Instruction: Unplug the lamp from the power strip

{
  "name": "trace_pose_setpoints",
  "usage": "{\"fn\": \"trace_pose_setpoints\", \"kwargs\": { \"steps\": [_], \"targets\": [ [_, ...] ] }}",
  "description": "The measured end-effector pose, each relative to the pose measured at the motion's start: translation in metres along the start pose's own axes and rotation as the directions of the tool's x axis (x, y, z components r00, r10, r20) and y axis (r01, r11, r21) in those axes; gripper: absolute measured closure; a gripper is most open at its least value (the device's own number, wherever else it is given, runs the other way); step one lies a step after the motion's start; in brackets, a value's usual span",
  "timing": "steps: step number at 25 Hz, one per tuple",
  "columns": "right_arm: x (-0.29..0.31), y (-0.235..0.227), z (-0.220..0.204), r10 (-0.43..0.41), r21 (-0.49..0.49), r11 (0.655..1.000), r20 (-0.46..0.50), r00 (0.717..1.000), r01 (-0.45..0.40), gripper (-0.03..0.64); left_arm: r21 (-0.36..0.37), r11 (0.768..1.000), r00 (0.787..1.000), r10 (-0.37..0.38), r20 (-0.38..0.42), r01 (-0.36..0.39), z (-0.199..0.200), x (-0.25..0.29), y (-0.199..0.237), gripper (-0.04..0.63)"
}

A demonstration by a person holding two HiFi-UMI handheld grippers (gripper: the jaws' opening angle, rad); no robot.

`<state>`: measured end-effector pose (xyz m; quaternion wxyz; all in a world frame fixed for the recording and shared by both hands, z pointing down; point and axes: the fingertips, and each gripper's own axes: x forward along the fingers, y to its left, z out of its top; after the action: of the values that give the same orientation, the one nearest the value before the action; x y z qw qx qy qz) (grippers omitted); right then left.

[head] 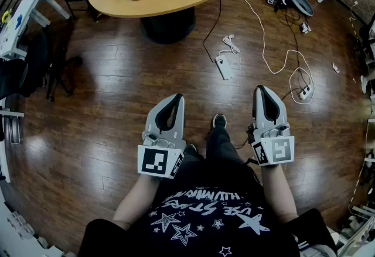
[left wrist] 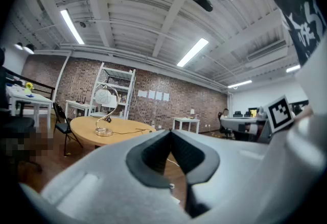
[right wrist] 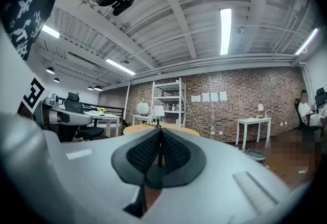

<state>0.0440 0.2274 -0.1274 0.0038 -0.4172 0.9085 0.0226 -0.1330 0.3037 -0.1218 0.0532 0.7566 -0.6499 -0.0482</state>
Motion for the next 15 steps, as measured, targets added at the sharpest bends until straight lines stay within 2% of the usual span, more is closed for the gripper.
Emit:
{"fn": "trace_pose_setpoints", "kwargs": {
  "steps": [4,8,15],
  "targets": [
    [0.007,-0.032,-0.008,-0.045,-0.004,0.999,0.017,0.999,0.045,0.608,0.023,1.000,1.000,-0.001,-0.010,0.001,-0.005,0.024,-0.005,0.591],
    [0.030,-0.063,-0.017,-0.044,0.014,0.999,0.021,0.999,0.043,0.608,0.038,0.999,1.000,0.019,-0.019,-0.018,-0.008,0.056,-0.007,0.591],
    [0.075,-0.149,-0.036,-0.069,0.045,0.997,0.004,0.998,0.069,0.607,0.061,0.998,0.998,0.038,-0.052,-0.035,-0.019,0.142,-0.020,0.591]
  ]
}}
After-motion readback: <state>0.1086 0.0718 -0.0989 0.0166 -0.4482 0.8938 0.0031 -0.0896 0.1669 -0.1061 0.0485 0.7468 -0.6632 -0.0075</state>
